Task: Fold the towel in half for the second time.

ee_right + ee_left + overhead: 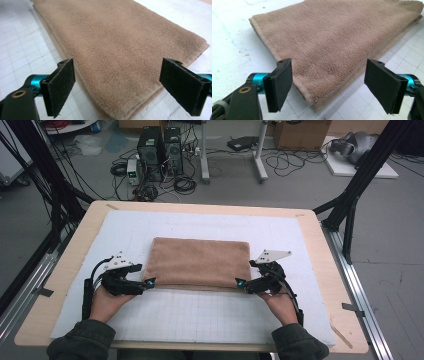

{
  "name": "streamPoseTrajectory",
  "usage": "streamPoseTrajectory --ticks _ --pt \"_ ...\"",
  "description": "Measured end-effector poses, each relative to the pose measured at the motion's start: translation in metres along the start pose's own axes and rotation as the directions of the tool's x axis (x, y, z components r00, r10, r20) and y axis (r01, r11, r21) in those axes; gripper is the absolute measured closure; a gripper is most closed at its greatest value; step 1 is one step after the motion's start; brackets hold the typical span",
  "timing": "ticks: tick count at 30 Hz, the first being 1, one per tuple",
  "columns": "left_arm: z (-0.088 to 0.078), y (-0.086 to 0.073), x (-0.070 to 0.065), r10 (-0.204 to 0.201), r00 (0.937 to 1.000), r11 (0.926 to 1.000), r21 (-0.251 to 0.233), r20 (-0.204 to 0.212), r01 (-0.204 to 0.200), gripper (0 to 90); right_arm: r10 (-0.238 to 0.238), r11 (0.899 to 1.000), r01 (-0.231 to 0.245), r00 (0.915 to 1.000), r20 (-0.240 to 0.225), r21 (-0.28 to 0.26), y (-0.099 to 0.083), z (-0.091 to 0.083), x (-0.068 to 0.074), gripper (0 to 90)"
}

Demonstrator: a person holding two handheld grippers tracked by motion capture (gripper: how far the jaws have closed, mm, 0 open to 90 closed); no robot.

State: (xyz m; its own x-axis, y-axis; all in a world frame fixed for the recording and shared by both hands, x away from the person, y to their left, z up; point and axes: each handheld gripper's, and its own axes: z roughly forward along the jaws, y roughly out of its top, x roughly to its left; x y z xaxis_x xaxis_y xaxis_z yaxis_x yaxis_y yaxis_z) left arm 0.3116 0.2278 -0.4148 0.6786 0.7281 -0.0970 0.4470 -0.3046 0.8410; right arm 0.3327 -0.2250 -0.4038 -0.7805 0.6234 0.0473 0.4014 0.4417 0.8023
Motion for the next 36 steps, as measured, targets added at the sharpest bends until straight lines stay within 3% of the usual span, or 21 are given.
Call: streamPoseTrajectory --ticks 9,16,26,36 --pt "-0.015 -0.001 -0.007 0.023 0.9997 0.9996 -0.016 0.001 -0.023 21.1 0.003 1.000 -0.003 0.9999 0.011 -0.022 -0.009 -0.018 0.005 12.4" --pt "-0.025 -0.009 -0.009 0.013 0.9999 0.9996 -0.025 0.009 -0.013 20.5 0.017 0.999 -0.017 0.9998 0.007 -0.042 -0.022 -0.034 0.009 12.4" --pt "-0.038 -0.020 -0.011 0.002 1.0000 0.9995 -0.030 0.005 -0.001 19.5 0.038 0.997 -0.034 0.9977 0.056 -0.063 -0.043 -0.058 0.009 12.3" --pt "-0.049 -0.029 -0.018 0.007 1.0000 0.9994 -0.033 0.004 -0.007 18.0 0.030 0.997 -0.026 0.9980 0.056 -0.067 -0.057 -0.071 0.018 12.3"
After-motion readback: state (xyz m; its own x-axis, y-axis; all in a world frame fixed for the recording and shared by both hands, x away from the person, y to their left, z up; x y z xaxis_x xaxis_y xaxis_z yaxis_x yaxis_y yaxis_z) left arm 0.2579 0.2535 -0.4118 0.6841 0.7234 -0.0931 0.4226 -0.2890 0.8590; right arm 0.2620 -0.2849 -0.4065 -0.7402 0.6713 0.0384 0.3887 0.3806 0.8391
